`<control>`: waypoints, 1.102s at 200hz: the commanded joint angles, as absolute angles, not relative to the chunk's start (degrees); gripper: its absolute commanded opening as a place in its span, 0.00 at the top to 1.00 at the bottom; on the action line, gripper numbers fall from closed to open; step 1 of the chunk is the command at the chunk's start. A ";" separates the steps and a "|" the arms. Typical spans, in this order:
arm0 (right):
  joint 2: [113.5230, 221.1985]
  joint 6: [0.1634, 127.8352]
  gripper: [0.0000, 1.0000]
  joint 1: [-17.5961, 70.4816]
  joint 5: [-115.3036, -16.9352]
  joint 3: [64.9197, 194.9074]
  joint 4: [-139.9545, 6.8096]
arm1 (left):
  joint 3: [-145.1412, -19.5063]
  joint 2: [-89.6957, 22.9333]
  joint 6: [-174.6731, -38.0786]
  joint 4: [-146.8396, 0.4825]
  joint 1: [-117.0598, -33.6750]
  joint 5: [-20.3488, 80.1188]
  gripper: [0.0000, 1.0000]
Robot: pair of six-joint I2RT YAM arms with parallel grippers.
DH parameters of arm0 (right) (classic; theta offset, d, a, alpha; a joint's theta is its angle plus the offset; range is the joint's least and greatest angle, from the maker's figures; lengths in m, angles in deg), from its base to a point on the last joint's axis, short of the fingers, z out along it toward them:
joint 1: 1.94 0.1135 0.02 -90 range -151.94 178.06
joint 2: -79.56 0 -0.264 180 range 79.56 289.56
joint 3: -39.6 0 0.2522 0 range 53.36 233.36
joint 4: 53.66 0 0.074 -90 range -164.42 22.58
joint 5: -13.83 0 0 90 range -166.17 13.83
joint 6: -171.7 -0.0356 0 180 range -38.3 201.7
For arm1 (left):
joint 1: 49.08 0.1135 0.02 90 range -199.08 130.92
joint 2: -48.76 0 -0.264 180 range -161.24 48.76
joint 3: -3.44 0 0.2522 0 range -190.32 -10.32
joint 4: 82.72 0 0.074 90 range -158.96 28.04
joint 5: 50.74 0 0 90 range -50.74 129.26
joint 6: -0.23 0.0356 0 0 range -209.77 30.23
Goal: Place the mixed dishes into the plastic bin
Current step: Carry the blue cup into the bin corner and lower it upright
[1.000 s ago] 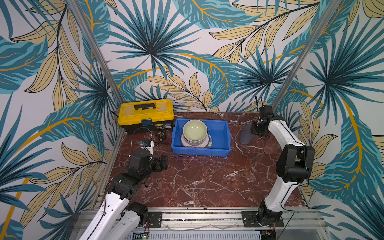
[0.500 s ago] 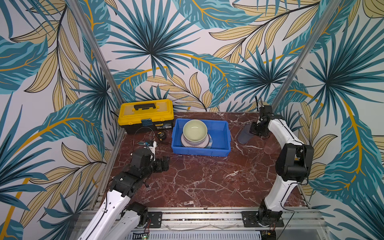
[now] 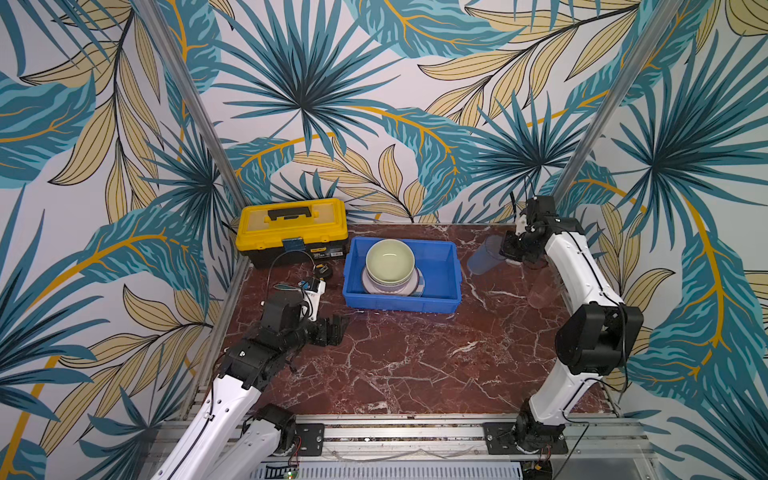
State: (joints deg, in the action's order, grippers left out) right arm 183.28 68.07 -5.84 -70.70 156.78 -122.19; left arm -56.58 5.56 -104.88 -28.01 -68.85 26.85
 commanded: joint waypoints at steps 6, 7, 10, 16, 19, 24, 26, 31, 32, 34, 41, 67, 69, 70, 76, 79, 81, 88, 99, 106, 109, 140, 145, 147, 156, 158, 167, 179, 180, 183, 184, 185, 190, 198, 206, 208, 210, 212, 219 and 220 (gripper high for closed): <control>181.21 69.13 1.00 -3.15 -68.23 160.59 -126.36 | -58.14 5.41 -100.49 -28.17 -68.63 23.19 0.06; 181.23 69.13 1.00 -3.03 -68.20 160.76 -126.47 | -58.14 5.38 -100.45 -28.18 -68.61 23.09 0.06; 181.29 69.13 1.00 -2.74 -68.11 161.29 -126.67 | -58.14 5.42 -100.22 -28.24 -68.67 22.80 0.06; 181.41 69.19 1.00 -2.12 -67.98 162.26 -127.30 | -58.14 5.38 -99.78 -28.50 -68.67 22.15 0.06; 181.49 69.19 1.00 -1.85 -68.00 162.80 -127.52 | -58.14 5.43 -99.52 -28.65 -68.60 21.81 0.06; 181.63 69.19 1.00 -1.35 -68.07 163.83 -127.91 | -58.05 5.57 -99.29 -28.90 -68.63 21.44 0.06; 181.72 69.21 1.00 -1.15 -68.04 164.12 -128.14 | -58.05 5.57 -99.20 -28.99 -68.60 21.31 0.06; 181.95 69.29 1.00 -0.59 -68.15 165.00 -128.53 | -57.88 5.68 -99.05 -29.28 -68.63 21.11 0.06; 181.95 69.30 1.00 -0.48 -68.16 165.17 -128.56 | -57.83 5.69 -99.03 -29.35 -68.66 21.09 0.06; 182.06 69.30 1.00 -0.32 -68.17 165.42 -128.72 | -57.80 5.69 -99.00 -29.44 -68.61 21.02 0.06; 182.57 69.44 1.00 0.45 -68.49 166.65 -129.36 | -57.53 5.91 -98.91 -29.84 -68.67 20.78 0.06; 185.00 69.61 1.00 2.99 -68.92 170.02 -130.76 | -56.45 6.88 -98.91 -31.35 -68.67 19.92 0.06; 185.18 69.58 1.00 3.16 -69.02 170.20 -130.76 | -56.35 6.96 -98.91 -31.45 -68.63 19.92 0.06; 185.23 69.53 1.00 3.25 -69.04 170.31 -130.78 | -56.32 7.03 -98.91 -31.53 -68.61 19.88 0.06; 185.96 69.48 1.00 3.77 -69.18 170.78 -130.71 | -55.98 7.38 -98.91 -31.97 -68.61 19.62 0.06; 186.31 69.46 1.00 4.04 -69.29 170.89 -130.75 | -55.82 7.52 -98.91 -32.12 -68.59 19.62 0.06; 186.56 69.48 1.00 4.17 -69.42 171.05 -130.78 | -55.67 7.71 -98.91 -32.31 -68.66 19.58 0.06; 187.32 69.37 1.00 4.81 -69.93 171.55 -130.93 | -55.27 8.17 -98.98 -32.76 -68.63 19.44 0.06; 188.64 69.36 1.00 5.94 -71.04 172.76 -131.23 | -54.68 8.97 -99.06 -33.46 -68.64 18.96 0.06; 189.37 69.33 1.00 6.65 -72.05 173.52 -131.31 | -54.38 9.41 -99.24 -33.82 -68.64 18.64 0.06; 189.80 69.32 1.00 6.93 -72.50 173.99 -131.44 | -54.25 9.59 -99.37 -33.99 -68.63 18.45 0.06; 194.12 68.67 1.00 9.01 -77.44 179.35 -132.80 | -53.96 10.53 -99.79 -34.31 -68.67 17.59 0.06; 194.85 68.61 1.00 9.21 -78.41 180.27 -133.02 | -53.87 10.61 -99.79 -34.33 -68.69 17.63 0.06; 195.15 68.49 1.00 9.33 -78.69 180.62 -133.11 | -53.91 10.68 -99.86 -34.33 -68.75 17.61 0.06; 196.51 68.44 1.00 9.76 -80.46 182.38 -133.58 | -53.85 10.80 -99.88 -34.33 -68.66 17.61 0.06; 196.82 68.37 1.00 9.84 -80.83 182.69 -133.69 | -53.88 10.80 -99.88 -34.33 -68.70 17.56 0.06; 198.35 68.21 1.00 10.17 -82.19 184.41 -134.27 | -53.92 10.88 -99.88 -34.33 -68.69 17.63 0.06; 200.32 67.81 1.00 10.66 -83.30 186.76 -135.11 | -53.92 11.05 -99.94 -34.33 -68.76 17.80 0.06; 200.50 67.81 1.00 10.69 -83.52 186.90 -135.15 | -53.92 11.10 -99.95 -34.33 -68.76 17.76 0.06; 200.94 67.69 1.00 10.79 -83.60 187.40 -135.23 | -53.92 11.07 -99.97 -34.33 -68.71 17.76 0.06; 201.07 67.62 1.00 10.80 -83.67 187.53 -135.25 | -53.92 11.11 -99.97 -34.33 -68.74 17.74 0.06; 201.18 67.63 1.00 10.84 -83.74 187.59 -135.26 | -53.87 11.13 -100.01 -34.37 -68.75 17.78 0.06; 201.92 67.43 1.00 11.04 -84.05 188.39 -135.37 | -53.87 11.19 -100.05 -34.33 -68.74 17.73 0.06; 202.91 67.21 1.00 11.26 -84.64 189.32 -135.57 | -53.83 11.41 -100.12 -34.29 -68.75 17.68 0.06; 203.88 66.89 1.00 11.48 -85.13 190.25 -135.78 | -53.77 11.49 -100.21 -34.33 -68.72 17.72 0.06; 204.02 66.86 1.00 11.50 -85.22 190.50 -135.84 | -53.75 11.56 -100.22 -34.29 -68.73 17.72 0.06; 204.26 66.78 1.00 11.48 -85.33 190.65 -135.88 | -53.74 11.58 -100.23 -34.32 -68.76 17.72 0.06; 204.47 66.72 1.00 11.57 -85.45 190.91 -135.95 | -53.74 11.58 -100.23 -34.33 -68.76 17.79 0.06; 205.18 66.43 1.00 11.68 -85.69 191.52 -136.19 | -53.62 11.75 -100.23 -34.32 -68.76 17.77 0.06; 205.30 66.38 1.00 11.64 -85.68 191.61 -136.17 | -53.64 11.80 -100.23 -34.33 -68.72 17.79 0.06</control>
